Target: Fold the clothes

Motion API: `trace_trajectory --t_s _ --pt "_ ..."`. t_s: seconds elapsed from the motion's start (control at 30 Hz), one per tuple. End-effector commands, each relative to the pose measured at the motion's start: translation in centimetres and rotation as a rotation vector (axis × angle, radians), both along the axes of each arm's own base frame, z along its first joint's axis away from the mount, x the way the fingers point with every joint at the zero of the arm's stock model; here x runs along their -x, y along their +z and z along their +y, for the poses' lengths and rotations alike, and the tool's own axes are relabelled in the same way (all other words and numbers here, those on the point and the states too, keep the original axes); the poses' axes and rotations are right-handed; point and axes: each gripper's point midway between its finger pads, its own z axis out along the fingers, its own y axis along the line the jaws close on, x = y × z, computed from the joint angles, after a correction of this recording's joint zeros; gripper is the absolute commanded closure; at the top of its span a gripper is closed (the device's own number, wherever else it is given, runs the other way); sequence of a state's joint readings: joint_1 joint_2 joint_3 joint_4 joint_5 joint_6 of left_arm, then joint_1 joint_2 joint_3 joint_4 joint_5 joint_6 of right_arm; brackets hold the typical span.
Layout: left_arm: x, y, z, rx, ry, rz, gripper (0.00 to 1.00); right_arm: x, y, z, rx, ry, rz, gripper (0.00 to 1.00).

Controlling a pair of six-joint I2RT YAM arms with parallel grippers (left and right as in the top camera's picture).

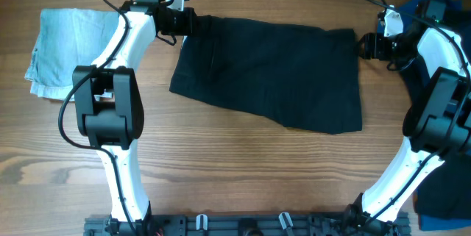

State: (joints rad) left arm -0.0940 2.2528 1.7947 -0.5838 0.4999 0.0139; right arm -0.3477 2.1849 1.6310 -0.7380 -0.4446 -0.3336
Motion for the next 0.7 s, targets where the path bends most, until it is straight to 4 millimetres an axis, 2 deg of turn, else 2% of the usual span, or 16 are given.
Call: trace_trajectory --t_s 0.0,0.1,0.3,0.67 --pt "-0.1 1.7 -0.4 0.017 -0.015 -0.034 0.81 -0.6 -1.2 0.7 -0.035 0.043 -0.024 0.29" --pt "-0.1 1.7 -0.4 0.017 -0.015 -0.034 0.81 -1.2 -1.8 1.3 -0.073 0.058 -0.051 0.31" --pt "-0.1 1.7 -0.4 0.017 -0.015 -0.034 0.80 -2.1 -0.9 2.3 -0.138 0.085 -0.111 0.39" --pt "-0.1 1.7 -0.3 0.014 -0.012 -0.035 0.79 -2.0 -1.5 2.5 -0.140 0.087 -0.100 0.47"
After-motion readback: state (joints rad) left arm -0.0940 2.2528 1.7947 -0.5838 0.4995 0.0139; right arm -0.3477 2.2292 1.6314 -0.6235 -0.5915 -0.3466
